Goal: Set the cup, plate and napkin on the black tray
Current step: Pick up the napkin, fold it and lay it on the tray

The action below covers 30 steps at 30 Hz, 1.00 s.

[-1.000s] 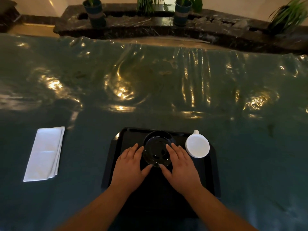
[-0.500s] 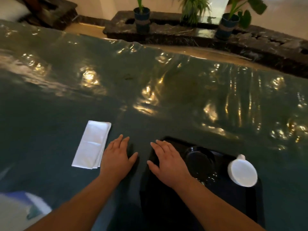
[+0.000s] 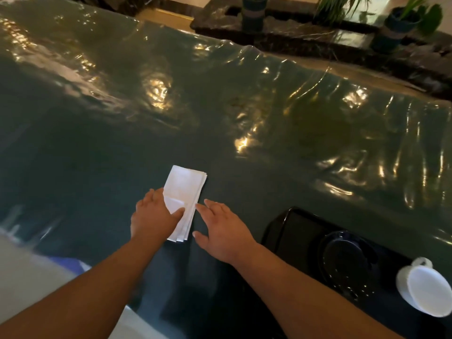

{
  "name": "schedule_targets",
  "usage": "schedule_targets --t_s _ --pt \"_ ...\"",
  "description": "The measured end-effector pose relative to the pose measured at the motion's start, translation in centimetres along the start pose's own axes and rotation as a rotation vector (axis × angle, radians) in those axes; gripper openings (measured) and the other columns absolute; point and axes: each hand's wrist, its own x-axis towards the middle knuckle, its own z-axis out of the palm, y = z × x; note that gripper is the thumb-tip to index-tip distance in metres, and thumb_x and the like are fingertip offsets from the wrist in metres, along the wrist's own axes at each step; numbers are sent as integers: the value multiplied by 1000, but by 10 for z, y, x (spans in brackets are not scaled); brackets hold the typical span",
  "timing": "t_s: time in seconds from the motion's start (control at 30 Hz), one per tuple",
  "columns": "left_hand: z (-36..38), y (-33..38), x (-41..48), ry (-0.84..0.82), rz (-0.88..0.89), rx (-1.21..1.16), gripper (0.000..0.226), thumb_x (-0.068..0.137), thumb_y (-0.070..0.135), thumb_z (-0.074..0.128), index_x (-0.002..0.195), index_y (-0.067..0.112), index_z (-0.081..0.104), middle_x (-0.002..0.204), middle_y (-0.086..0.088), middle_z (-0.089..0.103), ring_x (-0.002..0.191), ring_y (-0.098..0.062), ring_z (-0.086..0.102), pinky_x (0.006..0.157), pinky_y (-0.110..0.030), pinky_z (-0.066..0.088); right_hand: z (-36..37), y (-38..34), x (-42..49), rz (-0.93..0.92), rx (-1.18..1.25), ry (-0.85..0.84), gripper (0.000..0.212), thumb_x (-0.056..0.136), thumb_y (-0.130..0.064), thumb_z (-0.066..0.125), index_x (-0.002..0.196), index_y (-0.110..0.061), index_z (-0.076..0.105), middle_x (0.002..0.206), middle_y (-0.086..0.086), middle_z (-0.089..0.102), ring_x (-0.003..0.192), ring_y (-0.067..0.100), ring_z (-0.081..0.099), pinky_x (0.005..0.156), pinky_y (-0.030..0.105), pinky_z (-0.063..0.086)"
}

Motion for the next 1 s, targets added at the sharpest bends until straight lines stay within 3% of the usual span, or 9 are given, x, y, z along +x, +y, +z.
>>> schedule_targets --t_s 0.1,0.27,0.37,0.43,0.57,0.63,0.77,0.87,1.0 --pt "-1 -8 12 -19 -20 -91 79 80 63 70 141 18 48 138 -11 58 122 -37 57 97 -53 52 6 -8 8 -3 15 -41 69 100 -53 48 159 -28 19 167 4 20 152 28 20 122 45 21" --pt "-9 -1 21 -68 -103 -174 67 89 47 70 144 16 47 137 -10 61 112 -36 65 84 -45 51 10 -10 9 1 14 -46 70 101 -53 48 159 -28 18 167 3 21 151 27 20 121 43 20" --pt "-13 9 19 -76 -74 -197 23 93 35 62 106 16 63 105 -9 70 80 -25 61 65 -35 44 10 -7 5 22 68 -28 71 100 -52 51 159 -28 20 167 3 22 151 27 21 122 45 23" --pt "-16 21 10 -54 -45 -284 15 92 29 60 85 17 55 87 -6 66 68 -19 56 57 -32 38 7 -4 -1 46 152 43 71 99 -51 54 158 -28 23 165 3 25 150 25 23 121 42 26" --pt "-24 58 -21 -81 89 -411 11 88 27 63 83 24 54 81 3 64 70 -14 60 57 -31 39 -5 7 -7 289 527 183 73 94 -54 61 156 -29 33 156 -4 41 141 16 39 114 35 36" --pt "-26 77 -37 -87 160 -435 9 88 25 63 85 27 55 82 6 65 71 -13 61 56 -31 39 -15 14 -9 426 837 146 63 92 -52 62 149 -33 43 147 -6 52 129 15 53 106 33 43" --pt "-28 115 -63 -104 282 -483 14 89 23 64 81 27 53 76 6 65 68 -14 61 55 -30 41 -36 28 -30 514 1292 108 40 98 -47 50 134 -32 57 130 -2 66 109 20 68 99 43 53" --pt "-26 143 -81 -149 338 -534 16 89 22 65 79 24 53 74 4 63 66 -14 58 57 -31 42 -52 42 -57 532 1448 165 36 102 -47 47 130 -29 61 122 -3 71 103 18 72 94 40 55" --pt "-24 177 -97 -248 256 -734 14 90 16 66 80 15 56 82 -6 66 72 -20 61 63 -35 48 -65 67 -94 559 1567 291 32 101 -41 58 126 -21 63 117 2 74 103 23 73 90 45 59"
